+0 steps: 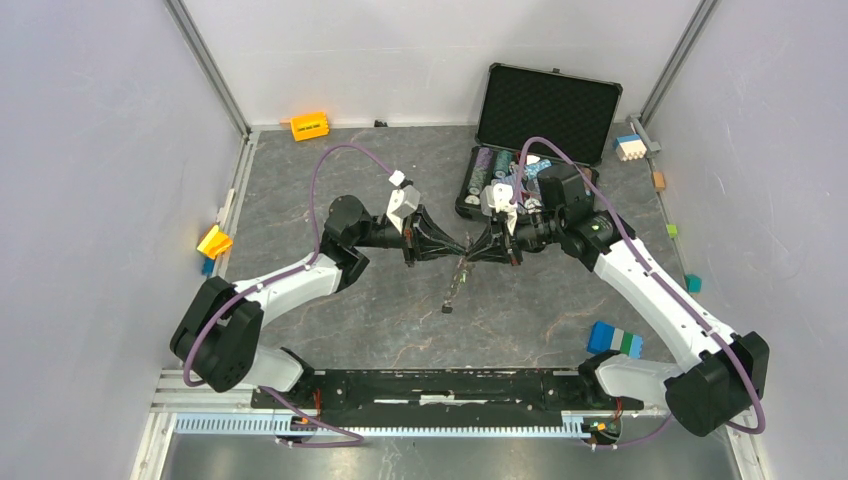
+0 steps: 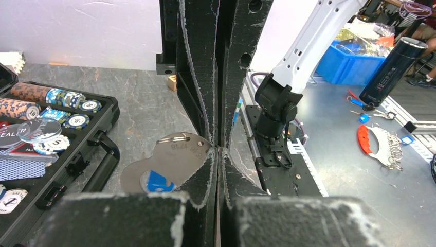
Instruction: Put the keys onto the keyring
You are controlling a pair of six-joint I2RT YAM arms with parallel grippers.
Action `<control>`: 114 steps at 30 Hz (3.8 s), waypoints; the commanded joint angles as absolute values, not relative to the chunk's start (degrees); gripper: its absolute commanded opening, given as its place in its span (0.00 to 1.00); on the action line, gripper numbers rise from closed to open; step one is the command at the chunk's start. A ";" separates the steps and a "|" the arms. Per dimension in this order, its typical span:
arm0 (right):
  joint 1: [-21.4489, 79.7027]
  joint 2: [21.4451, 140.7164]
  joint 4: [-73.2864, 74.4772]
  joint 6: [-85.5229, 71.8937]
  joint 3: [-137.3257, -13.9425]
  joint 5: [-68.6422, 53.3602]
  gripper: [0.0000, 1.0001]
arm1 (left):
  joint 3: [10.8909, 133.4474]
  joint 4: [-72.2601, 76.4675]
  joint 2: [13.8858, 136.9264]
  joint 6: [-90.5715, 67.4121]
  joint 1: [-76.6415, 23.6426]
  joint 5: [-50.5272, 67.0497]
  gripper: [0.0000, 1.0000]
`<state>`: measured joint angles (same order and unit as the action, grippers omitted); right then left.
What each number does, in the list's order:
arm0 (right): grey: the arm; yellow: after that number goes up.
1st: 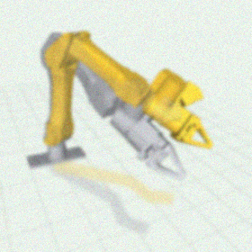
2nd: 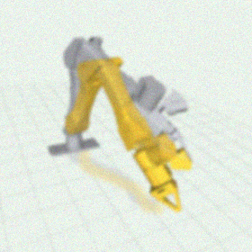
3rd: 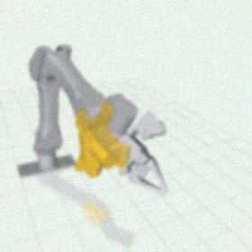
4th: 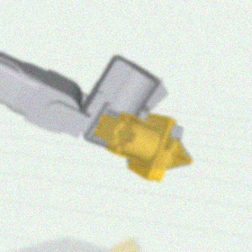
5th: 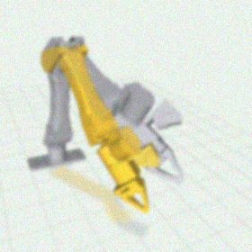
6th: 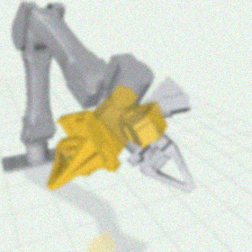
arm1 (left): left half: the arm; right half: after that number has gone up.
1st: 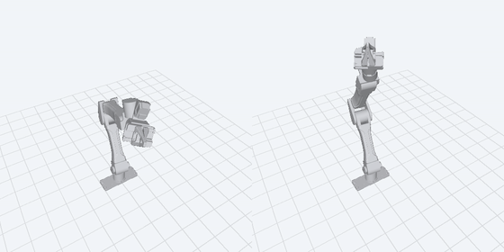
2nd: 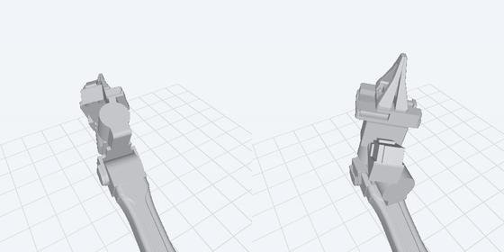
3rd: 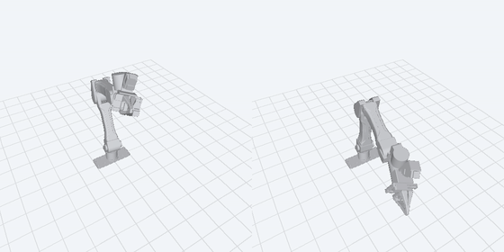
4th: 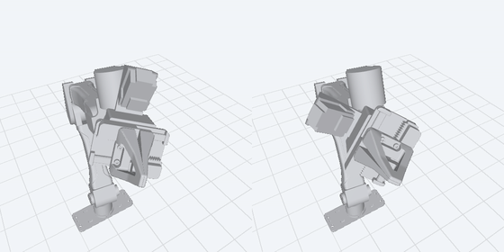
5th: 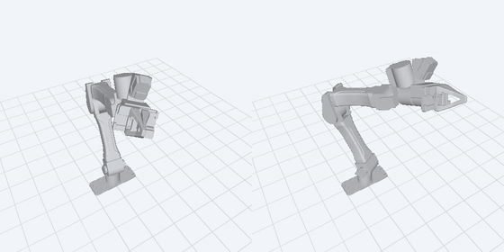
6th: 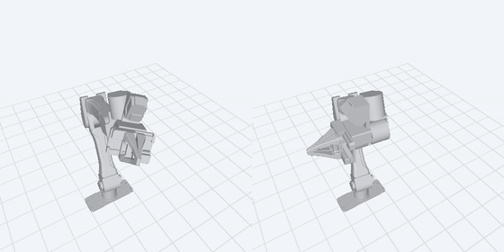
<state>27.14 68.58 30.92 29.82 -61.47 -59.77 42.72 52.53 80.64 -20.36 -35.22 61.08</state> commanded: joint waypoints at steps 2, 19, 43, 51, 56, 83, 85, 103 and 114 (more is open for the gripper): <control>27.24 68.43 28.89 28.61 -61.91 -60.86 0.00 | 42.46 56.43 80.78 -21.90 -35.38 59.60 0.02; 34.84 75.33 55.66 42.70 -78.64 -35.92 0.00 | 55.26 0.56 77.34 23.89 -35.17 57.80 0.48; 40.73 83.67 72.05 51.51 -90.53 -13.02 0.00 | 48.58 5.80 77.81 31.79 -30.02 58.37 0.57; 42.23 84.94 72.00 50.71 -87.53 -4.86 0.00 | 50.22 1.57 78.77 34.27 -27.16 58.24 0.56; 44.69 85.39 71.98 48.47 -86.98 3.12 0.00 | 50.29 -1.14 78.66 35.95 -27.07 57.80 0.56; 50.01 88.37 71.94 47.72 -88.91 -2.90 0.00 | 40.53 21.28 76.65 26.09 -24.79 65.67 0.52; 50.01 88.67 71.84 47.59 -89.19 -4.83 0.00 | 39.52 27.05 77.60 23.33 -24.79 67.59 0.50; 49.31 89.31 71.07 47.46 -91.49 -12.91 0.00 | 37.26 65.56 88.60 0.48 -34.55 68.23 0.41; 48.58 88.80 70.97 47.11 -92.02 -13.68 0.00 | 37.14 58.92 88.22 3.99 -36.56 65.97 0.40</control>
<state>48.95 89.38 71.72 46.98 -89.36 -11.86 37.63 59.90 88.55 2.85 -35.90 67.55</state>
